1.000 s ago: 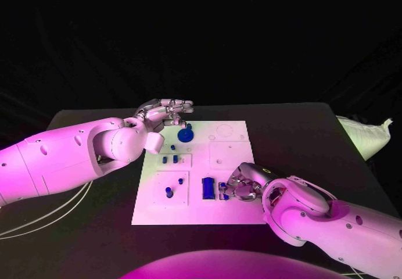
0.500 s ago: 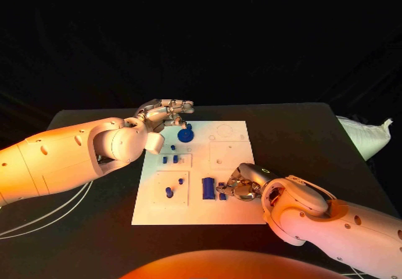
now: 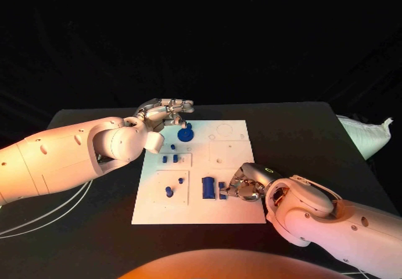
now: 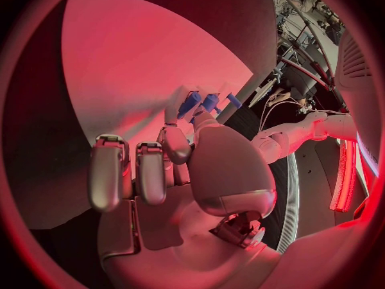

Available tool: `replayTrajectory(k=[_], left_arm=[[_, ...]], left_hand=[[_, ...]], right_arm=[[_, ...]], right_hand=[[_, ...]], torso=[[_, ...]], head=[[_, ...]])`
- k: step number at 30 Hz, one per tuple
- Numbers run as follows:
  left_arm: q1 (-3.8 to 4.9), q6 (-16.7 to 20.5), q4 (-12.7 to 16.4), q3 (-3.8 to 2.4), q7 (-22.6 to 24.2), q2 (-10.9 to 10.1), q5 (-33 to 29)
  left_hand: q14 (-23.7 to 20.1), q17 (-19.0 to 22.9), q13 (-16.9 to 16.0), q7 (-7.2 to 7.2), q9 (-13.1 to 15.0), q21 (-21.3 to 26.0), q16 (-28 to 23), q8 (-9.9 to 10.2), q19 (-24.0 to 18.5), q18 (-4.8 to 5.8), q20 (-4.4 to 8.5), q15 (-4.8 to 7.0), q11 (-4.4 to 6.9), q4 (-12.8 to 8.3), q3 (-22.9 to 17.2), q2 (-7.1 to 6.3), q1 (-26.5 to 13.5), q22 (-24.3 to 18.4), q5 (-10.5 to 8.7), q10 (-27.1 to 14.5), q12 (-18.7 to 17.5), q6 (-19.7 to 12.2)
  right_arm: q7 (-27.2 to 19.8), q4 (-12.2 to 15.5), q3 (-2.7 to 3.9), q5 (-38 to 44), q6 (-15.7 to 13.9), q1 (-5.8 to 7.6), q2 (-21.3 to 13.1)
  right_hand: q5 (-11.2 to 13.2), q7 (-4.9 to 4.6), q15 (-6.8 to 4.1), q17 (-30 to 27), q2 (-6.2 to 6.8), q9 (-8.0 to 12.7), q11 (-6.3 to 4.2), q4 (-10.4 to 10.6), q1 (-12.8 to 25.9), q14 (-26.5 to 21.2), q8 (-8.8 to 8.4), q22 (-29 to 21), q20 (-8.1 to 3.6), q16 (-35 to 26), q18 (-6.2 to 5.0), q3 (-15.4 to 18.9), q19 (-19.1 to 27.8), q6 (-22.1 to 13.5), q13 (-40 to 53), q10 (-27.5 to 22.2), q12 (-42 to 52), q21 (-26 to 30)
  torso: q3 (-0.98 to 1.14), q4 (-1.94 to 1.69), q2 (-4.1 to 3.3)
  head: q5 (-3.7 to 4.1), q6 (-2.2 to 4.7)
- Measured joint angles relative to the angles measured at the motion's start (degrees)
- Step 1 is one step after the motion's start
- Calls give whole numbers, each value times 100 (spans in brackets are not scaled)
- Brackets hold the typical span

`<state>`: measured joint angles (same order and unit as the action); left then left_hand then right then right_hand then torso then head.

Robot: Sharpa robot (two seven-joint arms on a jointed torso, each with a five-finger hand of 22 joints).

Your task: Assemble the parts on the task board

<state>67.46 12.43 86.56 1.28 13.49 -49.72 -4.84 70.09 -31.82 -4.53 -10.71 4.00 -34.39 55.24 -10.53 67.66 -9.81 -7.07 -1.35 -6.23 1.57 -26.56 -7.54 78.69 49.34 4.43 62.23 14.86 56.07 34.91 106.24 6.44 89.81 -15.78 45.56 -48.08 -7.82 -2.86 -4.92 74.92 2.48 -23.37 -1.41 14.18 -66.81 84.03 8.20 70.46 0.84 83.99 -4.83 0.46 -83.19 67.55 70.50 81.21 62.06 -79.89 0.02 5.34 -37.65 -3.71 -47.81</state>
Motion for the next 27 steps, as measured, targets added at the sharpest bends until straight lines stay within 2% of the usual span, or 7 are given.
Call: replayTrajectory(k=[7,15,25,27], left_arm=[[0,-4,0,0,-4,-12,1],[0,-9,-6,0,-8,-3,3],[0,-17,-12,0,-14,-1,6],[0,-19,-12,0,-16,0,7]], left_hand=[[0,7,0,0,0,23,0,0,0,0,0,0,-21,0,0,0,0,-5,0,-21,0,0],[0,7,0,0,0,23,0,0,0,0,0,0,-21,0,0,0,0,-5,0,-21,0,0],[0,6,0,0,0,23,0,0,0,0,0,0,-21,0,0,0,0,-5,0,-20,0,0],[0,6,0,0,0,23,0,0,0,0,0,0,-21,0,0,0,0,-5,0,-20,0,0]], right_arm=[[-65,97,1,11,-27,-29,-145],[-125,114,3,20,-45,-38,-158],[-175,84,3,19,-18,-42,-123],[-178,62,3,18,-2,-43,-109]], right_hand=[[87,0,0,3,-3,-12,0,52,-19,0,0,0,0,0,0,104,0,0,0,0,0,0],[109,0,0,3,-3,-18,0,84,-19,0,-1,0,0,0,0,137,0,0,13,0,0,0],[108,0,0,2,-4,-24,0,116,-18,0,-1,7,0,0,0,168,0,0,31,0,0,0],[108,0,0,2,-50,-34,0,92,-62,0,-1,7,0,0,0,192,0,0,38,0,0,0]], torso=[[4,10,-2],[4,3,-1],[-3,-3,1],[-7,-3,1]], head=[[-12,-4],[20,1],[33,-7],[34,-8]])
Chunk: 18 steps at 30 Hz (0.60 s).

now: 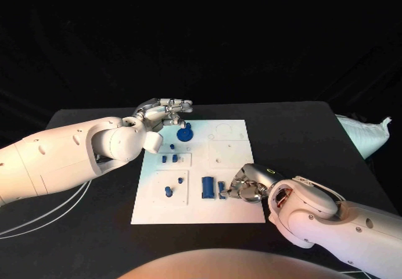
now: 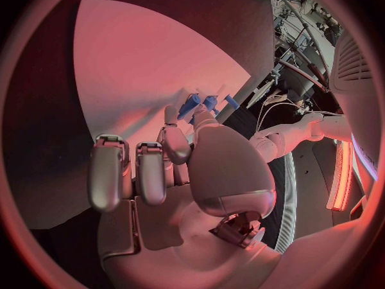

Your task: Assemble the parts on the task board

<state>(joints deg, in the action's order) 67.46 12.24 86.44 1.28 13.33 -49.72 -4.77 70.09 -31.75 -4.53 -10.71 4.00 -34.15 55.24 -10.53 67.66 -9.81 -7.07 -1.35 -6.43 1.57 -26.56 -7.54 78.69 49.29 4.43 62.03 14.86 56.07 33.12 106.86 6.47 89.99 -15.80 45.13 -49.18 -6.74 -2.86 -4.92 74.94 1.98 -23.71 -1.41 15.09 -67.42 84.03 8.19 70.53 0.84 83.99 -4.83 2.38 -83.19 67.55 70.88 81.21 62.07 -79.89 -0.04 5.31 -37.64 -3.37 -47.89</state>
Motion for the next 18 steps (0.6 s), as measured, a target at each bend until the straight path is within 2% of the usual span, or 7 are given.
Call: replayTrajectory(k=[6,18], left_arm=[[0,-5,0,0,-5,2,5],[0,-11,-2,0,-11,3,10]], left_hand=[[-22,5,0,-21,0,0,0,0,0,0,0,-22,0,0,0,0,0,0,0,0,0,-21],[-22,5,0,-21,0,0,0,0,0,0,0,-22,0,0,0,0,0,1,0,0,0,-21]], right_arm=[[-2,-128,1,-1,46,-16,108],[-45,-261,15,18,-12,-38,221]], right_hand=[[1,0,0,0,-138,-18,0,-48,-138,0,0,0,0,0,0,49,0,0,6,0,0,0],[12,-5,0,-1,-198,-44,0,-103,-259,0,45,19,0,0,0,67,0,-4,47,0,3,0]], torso=[[0,-3,0],[4,-2,0]], head=[[5,-8],[-3,-16]])
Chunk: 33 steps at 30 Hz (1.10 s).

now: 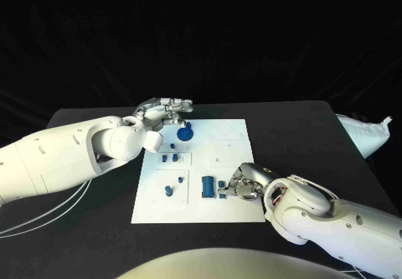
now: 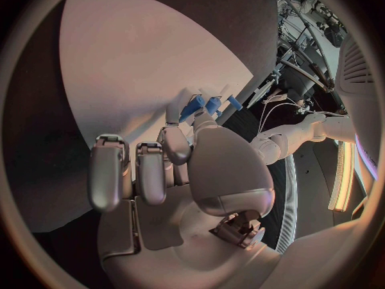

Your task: Assemble the parts on the task board

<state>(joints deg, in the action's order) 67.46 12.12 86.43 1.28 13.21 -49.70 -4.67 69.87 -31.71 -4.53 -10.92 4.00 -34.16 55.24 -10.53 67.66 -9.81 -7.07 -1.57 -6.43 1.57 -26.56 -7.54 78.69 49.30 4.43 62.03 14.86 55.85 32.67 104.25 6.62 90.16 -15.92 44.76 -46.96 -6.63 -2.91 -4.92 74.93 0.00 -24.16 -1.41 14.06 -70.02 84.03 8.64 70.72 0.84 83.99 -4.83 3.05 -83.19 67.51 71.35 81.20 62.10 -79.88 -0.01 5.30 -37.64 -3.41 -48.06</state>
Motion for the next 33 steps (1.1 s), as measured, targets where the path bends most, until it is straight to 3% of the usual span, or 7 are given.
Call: replayTrajectory(k=[11,21,33], left_arm=[[0,-3,-6,0,-2,4,4],[-1,-6,-11,0,-3,-1,7],[-1,-9,-9,0,-4,-3,9]], left_hand=[[0,0,0,0,0,0,0,0,0,0,0,0,0,0,0,0,0,0,0,0,0,0],[0,-1,0,0,0,0,0,0,0,0,0,0,0,0,0,0,0,0,0,0,0,0],[0,-1,0,0,0,0,0,0,0,0,0,0,0,0,0,0,0,0,0,0,0,0]], right_arm=[[-34,-1,-10,37,-96,-13,6],[-153,195,6,5,-214,-21,-144],[-179,185,19,-23,-62,-21,-212]], right_hand=[[-1,-5,0,-1,-6,19,0,-9,-6,0,-3,6,0,0,0,12,0,-6,9,0,20,0],[-1,-15,0,-1,-8,-11,0,150,95,0,-14,6,0,0,0,233,0,-16,7,0,19,0],[-1,-15,0,-2,5,-27,0,77,4,0,-14,5,0,0,0,306,0,-16,20,-1,19,0]], torso=[[2,1,-1],[2,2,-1],[-1,2,4]], head=[[7,2],[-2,0],[7,-3]])
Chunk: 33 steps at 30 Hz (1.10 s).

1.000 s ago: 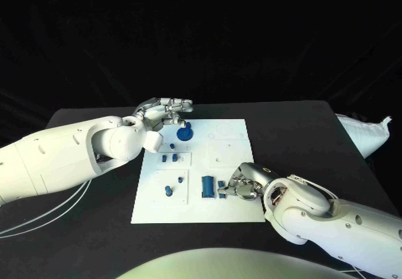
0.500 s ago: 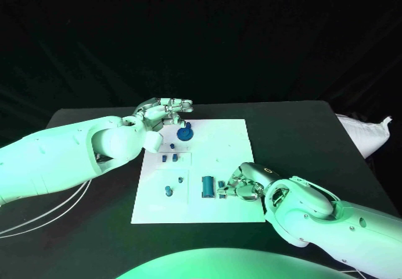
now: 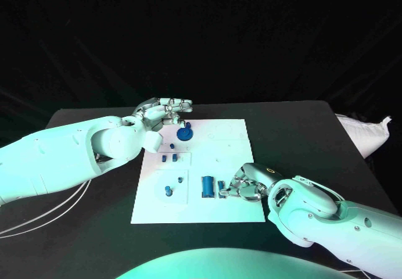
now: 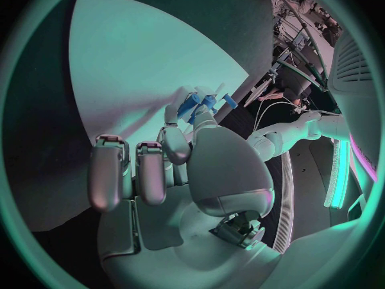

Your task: Assemble the parts on the task board

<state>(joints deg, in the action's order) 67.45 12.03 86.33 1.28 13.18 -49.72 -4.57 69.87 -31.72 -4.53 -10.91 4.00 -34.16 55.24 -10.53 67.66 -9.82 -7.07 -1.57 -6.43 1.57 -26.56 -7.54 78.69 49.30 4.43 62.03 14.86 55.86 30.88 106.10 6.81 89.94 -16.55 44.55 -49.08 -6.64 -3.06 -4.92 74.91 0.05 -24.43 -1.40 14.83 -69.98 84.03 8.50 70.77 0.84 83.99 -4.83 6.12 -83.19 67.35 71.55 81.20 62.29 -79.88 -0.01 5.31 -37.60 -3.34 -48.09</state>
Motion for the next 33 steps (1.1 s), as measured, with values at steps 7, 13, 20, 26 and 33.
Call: replayTrajectory(k=[7,13,20,26,33], left_arm=[[0,-1,0,0,0,1,1],[0,-2,2,0,-1,-2,1],[0,-2,2,0,-1,-1,1],[0,-3,1,0,-1,-1,2],[0,-3,-20,0,-1,-1,2]], left_hand=[[0,0,0,0,0,0,0,0,0,0,0,0,0,0,0,0,0,0,0,0,0,0],[0,0,0,0,0,0,0,0,0,0,0,0,0,0,0,0,0,0,0,0,0,0],[0,0,0,0,0,0,0,0,0,0,0,0,0,0,0,0,0,-4,0,0,0,0],[0,-1,0,0,0,0,0,0,0,0,0,0,0,0,0,0,0,-4,0,0,0,0],[0,-1,0,0,0,0,0,0,0,0,0,0,0,0,0,0,0,-4,0,0,0,0]], right_arm=[[13,-77,5,-1,149,1,67],[24,-173,12,22,207,8,154],[46,-236,20,89,212,12,228],[32,-205,11,122,148,0,206],[-240,-130,83,-176,-167,-9,28]], right_hand=[[1,0,0,0,-26,-15,0,-95,-164,0,0,2,0,0,0,43,0,0,21,0,0,0],[1,3,1,0,-63,-49,11,-159,-305,0,13,5,0,0,0,45,0,3,23,-11,-2,0],[1,26,1,0,-86,-54,12,-179,-342,0,45,19,0,0,0,35,0,29,36,-12,-10,0],[-60,-11,1,4,-86,-4,13,-178,-342,0,-23,19,0,0,0,70,0,-10,38,-12,-11,0],[-169,-57,1,4,-86,-3,63,-147,-342,0,-76,-144,33,-66,0,195,33,-187,-138,-84,-291,91]], torso=[[-2,-7,-2],[-2,-7,-6],[-1,-7,-6],[0,-3,-3],[1,4,10]], head=[[3,-6],[-9,-23],[-10,-30],[-20,-32],[-24,18]])
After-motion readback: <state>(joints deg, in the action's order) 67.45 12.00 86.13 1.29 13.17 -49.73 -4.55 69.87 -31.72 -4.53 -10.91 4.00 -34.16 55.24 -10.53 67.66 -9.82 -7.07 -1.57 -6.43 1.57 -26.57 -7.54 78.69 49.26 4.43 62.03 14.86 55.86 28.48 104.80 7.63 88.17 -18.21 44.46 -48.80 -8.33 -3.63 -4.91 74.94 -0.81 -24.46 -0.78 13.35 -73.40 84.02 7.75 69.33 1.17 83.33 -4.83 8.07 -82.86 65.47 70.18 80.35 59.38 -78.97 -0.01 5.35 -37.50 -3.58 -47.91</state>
